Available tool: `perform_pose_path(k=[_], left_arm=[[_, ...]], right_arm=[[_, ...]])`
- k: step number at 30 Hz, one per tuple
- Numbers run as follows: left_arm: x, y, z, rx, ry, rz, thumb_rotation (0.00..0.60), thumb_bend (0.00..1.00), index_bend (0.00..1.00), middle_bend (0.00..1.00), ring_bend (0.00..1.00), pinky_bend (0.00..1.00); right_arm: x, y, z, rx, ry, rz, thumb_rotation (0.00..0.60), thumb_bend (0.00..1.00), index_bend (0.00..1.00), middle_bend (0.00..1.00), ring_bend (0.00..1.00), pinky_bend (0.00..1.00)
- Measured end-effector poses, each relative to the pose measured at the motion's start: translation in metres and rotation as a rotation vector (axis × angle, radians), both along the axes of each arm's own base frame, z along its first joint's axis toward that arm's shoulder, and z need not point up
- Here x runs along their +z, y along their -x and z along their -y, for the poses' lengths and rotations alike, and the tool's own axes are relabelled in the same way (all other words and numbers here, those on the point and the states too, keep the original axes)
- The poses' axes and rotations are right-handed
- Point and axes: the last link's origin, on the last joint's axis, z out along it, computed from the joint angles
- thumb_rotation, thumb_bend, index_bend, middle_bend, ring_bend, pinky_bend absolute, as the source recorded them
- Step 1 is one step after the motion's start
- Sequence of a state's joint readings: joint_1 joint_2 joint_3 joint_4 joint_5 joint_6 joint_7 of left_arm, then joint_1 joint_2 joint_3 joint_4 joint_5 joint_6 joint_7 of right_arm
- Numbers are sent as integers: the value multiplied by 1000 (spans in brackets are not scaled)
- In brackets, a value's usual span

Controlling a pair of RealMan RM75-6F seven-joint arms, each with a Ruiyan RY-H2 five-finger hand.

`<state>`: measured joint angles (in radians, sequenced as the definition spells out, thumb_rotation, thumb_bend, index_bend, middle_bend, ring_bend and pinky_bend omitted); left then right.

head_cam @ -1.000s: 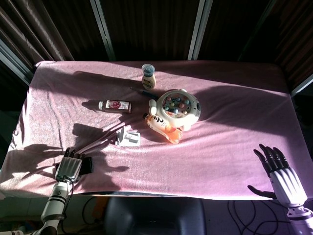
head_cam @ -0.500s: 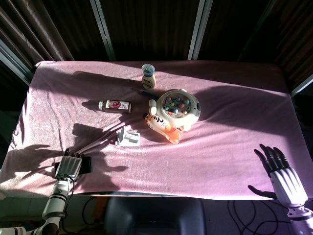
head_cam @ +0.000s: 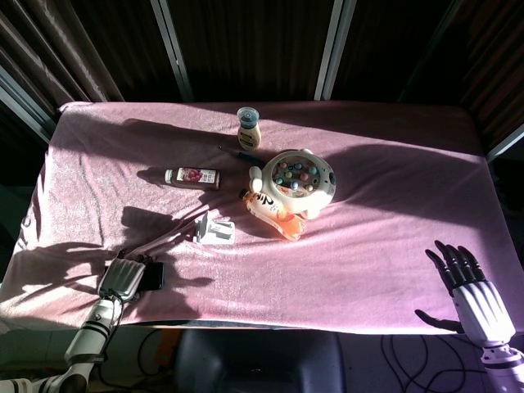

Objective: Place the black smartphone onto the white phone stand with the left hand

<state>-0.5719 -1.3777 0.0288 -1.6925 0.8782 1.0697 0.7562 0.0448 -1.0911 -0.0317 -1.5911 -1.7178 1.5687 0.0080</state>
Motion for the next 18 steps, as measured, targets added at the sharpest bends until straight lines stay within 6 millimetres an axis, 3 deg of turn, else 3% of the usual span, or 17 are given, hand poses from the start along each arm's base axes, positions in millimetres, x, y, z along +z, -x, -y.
perform_pose_path(k=[11,18], left_arm=[[31,-8,-10,-103,-122,274,600,355,879,1000,661,190],[51,-12,-14,-74,-198,554,600,352,881,1000,661,190]], right_arm=[[-1,0,0,-1,0,-4,600,187,0,0,0,0],[-3,-1,0,0,-8,-10,600,186,0,0,0,0]])
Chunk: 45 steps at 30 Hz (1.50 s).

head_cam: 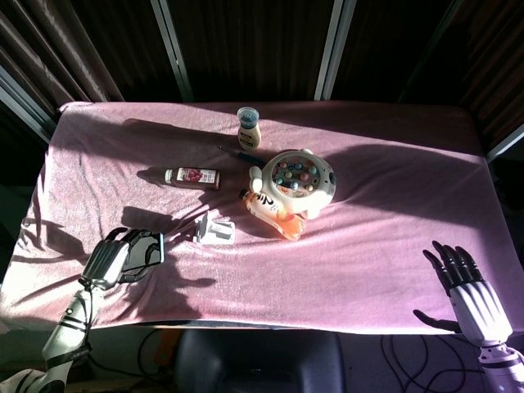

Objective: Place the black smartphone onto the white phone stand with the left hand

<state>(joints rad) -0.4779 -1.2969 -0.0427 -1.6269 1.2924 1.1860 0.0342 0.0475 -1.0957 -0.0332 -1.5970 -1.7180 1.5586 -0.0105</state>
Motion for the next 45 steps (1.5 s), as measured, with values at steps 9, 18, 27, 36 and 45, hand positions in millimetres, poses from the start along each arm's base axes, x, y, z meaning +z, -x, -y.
perform_pose_path(k=[9,18,27,36,45], left_arm=[[10,-22,-20,-79,8,421,600,359,880,1000,660,187],[-3,-23,-62,-228,6,539,600,335,880,1000,644,167],[-33,-36,-85,-228,85,672,600,335,880,1000,644,168],[-50,-34,-96,-179,76,708,600,329,880,1000,638,163],[-68,-34,-97,-165,88,711,600,326,880,1000,638,161]], right_arm=[[-3,-1,2,-1,-8,-8,600,186,0,0,0,0],[-5,-1,2,-1,-19,-14,600,186,0,0,0,0],[-8,-1,5,-9,-28,-26,600,186,0,0,0,0],[-9,-1,5,-7,-33,-21,600,187,0,0,0,0],[-6,-1,5,-6,-30,-12,600,186,0,0,0,0]])
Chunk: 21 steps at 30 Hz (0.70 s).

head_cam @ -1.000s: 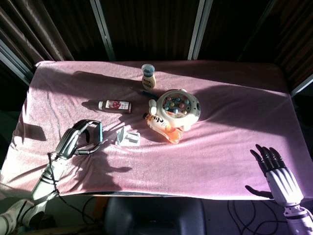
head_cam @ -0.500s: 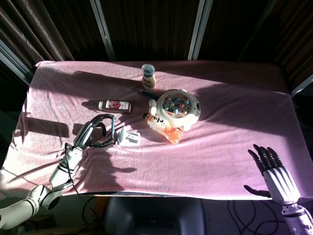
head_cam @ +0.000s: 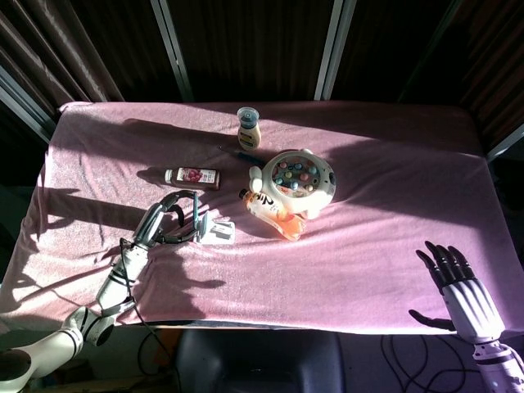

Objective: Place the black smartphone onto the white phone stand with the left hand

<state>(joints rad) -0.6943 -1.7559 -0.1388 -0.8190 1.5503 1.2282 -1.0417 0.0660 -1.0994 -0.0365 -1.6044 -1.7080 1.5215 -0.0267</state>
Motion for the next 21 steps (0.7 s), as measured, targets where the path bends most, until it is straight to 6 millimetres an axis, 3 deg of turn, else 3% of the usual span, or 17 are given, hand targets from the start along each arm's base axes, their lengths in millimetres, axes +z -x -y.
perform_pose_path(k=[21], left_arm=[[-18,2,-4,20,21,-36,600,329,884,1000,637,157]], right_arm=[[3,0,-1,1,6,7,600,187,0,0,0,0]])
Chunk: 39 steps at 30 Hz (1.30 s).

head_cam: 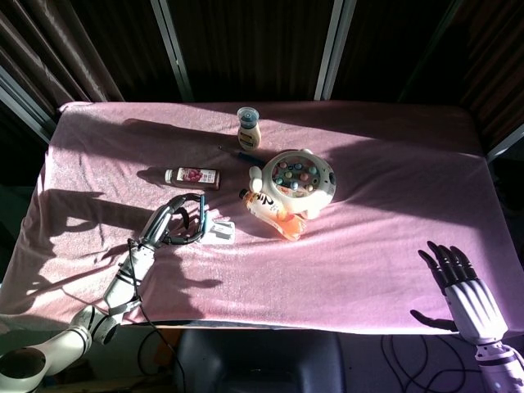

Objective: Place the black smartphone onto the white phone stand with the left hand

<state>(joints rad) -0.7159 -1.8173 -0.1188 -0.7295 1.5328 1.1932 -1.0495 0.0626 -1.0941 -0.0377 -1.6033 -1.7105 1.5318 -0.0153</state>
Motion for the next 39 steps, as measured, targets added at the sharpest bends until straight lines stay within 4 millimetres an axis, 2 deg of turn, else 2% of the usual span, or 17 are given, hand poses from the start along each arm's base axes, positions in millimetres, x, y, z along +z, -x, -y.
perform_pose_path(k=[14,20,22,24,28,34,39], left_arm=[[-7,5,0,14,19,-25,600,328,869,996,630,158],[-8,5,0,12,21,-27,600,328,800,949,598,158],[-8,5,0,12,23,-27,600,329,738,922,574,158],[-8,5,0,13,23,-29,600,325,649,879,538,155],[-8,5,-1,9,29,-40,600,313,562,780,476,135],[-8,6,0,-2,38,-39,600,302,460,536,391,99],[-7,6,0,3,51,-37,600,282,329,349,317,81]], right_arm=[[1,0,-1,1,4,4,600,186,0,0,0,0],[1,0,-1,3,5,5,600,187,0,0,0,0],[1,0,-1,3,5,5,600,187,0,0,0,0],[1,0,-1,3,5,5,600,186,0,0,0,0],[2,0,-1,1,8,8,600,186,0,0,0,0],[3,0,0,0,9,9,600,186,0,0,0,0],[3,0,-1,1,10,9,600,187,0,0,0,0]])
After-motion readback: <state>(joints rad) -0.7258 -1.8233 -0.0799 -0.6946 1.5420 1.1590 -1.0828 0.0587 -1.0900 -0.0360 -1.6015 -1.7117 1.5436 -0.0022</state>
